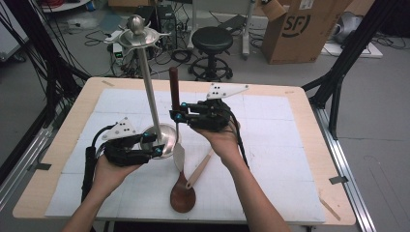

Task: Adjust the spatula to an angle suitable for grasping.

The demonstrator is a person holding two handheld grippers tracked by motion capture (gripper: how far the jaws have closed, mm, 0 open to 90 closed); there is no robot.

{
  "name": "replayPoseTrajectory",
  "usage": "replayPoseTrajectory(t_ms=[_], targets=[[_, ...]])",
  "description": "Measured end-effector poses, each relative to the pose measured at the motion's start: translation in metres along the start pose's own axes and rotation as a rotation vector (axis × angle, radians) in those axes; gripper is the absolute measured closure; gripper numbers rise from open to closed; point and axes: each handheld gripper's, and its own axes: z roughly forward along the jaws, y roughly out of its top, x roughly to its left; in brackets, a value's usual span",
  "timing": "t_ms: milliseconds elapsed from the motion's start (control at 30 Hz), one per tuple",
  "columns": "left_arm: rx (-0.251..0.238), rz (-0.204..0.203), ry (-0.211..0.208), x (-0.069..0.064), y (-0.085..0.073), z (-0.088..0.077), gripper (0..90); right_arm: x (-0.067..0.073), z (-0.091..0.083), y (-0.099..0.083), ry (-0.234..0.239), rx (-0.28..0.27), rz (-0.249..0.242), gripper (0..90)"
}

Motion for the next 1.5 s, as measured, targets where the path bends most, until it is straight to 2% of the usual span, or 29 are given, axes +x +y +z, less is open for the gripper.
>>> replayPoseTrajectory(t_ms=[133,467,733,900,1067,1133,1300,1500], targets=[[-0.003,-0.002,-0.003,-0.001,0.003,0.002,52.2,0.003,0.001,0.0,0.015,-0.012,0.012,73.4],[-0.021,-0.005,-0.009,-0.006,0.011,0.005,54.6,0.009,0.007,0.0,0.028,-0.001,0.011,73.3],[-0.035,0.01,-0.019,-0.01,0.015,0.008,62.1,0.015,0.014,-0.001,0.038,0.004,0.013,73.3],[-0.037,-0.004,-0.012,-0.01,0.016,0.009,66.7,0.019,0.019,-0.002,0.042,0.013,0.005,73.3],[-0.049,-0.013,-0.019,-0.012,0.016,0.009,76.5,0.022,0.02,-0.002,0.032,0.01,0.001,73.0],[-0.042,0.002,-0.017,-0.012,0.016,0.008,81.8,0.023,0.021,-0.002,0.03,0.017,0.0,72.8],[-0.053,0.029,-0.023,-0.016,0.016,0.005,83.5,0.023,0.02,-0.002,0.042,0.006,0.006,72.9],[-0.046,0.052,-0.082,-0.016,0.017,0.001,84.1,0.023,0.019,-0.001,0.104,0.009,-0.015,72.3]])
